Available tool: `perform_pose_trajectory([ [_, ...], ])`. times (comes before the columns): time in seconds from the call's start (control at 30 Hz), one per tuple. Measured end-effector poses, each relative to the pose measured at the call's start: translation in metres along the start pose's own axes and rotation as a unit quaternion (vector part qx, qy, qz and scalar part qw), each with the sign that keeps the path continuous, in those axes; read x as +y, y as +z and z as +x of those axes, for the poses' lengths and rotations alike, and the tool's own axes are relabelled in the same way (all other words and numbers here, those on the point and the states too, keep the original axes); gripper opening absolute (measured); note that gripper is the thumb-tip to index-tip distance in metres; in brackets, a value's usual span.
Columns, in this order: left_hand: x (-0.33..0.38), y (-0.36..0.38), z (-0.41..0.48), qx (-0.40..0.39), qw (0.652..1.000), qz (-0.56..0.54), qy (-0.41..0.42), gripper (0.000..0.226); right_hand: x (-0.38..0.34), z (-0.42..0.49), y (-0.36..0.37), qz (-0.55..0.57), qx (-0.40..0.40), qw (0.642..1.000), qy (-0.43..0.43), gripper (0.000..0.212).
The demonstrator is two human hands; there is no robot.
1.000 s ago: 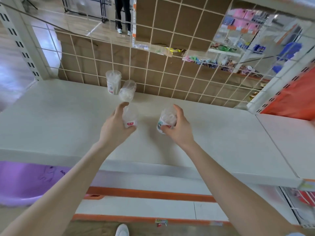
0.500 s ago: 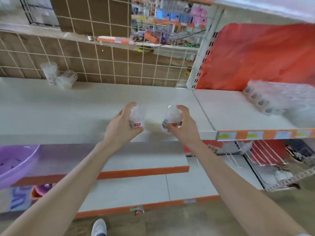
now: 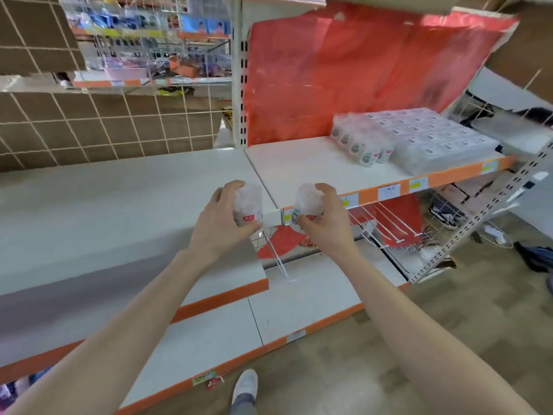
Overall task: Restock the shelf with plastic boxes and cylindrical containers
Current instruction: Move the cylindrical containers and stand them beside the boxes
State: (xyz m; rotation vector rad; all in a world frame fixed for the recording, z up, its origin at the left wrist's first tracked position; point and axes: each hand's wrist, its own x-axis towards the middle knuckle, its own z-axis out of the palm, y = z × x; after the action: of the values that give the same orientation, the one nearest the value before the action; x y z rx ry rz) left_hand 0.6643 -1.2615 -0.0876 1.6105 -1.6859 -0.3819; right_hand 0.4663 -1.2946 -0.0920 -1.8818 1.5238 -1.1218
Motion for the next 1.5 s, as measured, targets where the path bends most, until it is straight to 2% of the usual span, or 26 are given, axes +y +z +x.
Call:
perform_pose_trajectory([
  [0.37,0.038,0.090,0.088,-0.061,0.997,-0.030,0.037,0.068,0.062,0.062,-0.049,-0.056,0.064,0.995,0.047,0.065],
  [0.87,0.060,0.183,0.198,-0.094,0.995,-0.025,0.015,0.074,0.130,0.179,-0.080,-0.094,0.037,0.994,0.047,0.068],
  [1.1,0.075,0.208,0.218,-0.090,0.996,-0.020,0.001,0.075,0.150,0.200,-0.096,-0.088,-0.013,0.995,0.036,0.069],
  [1.5,0.087,0.225,0.225,-0.002,0.994,0.045,-0.099,0.074,0.151,0.262,-0.121,-0.071,-0.150,0.981,-0.097,0.068],
])
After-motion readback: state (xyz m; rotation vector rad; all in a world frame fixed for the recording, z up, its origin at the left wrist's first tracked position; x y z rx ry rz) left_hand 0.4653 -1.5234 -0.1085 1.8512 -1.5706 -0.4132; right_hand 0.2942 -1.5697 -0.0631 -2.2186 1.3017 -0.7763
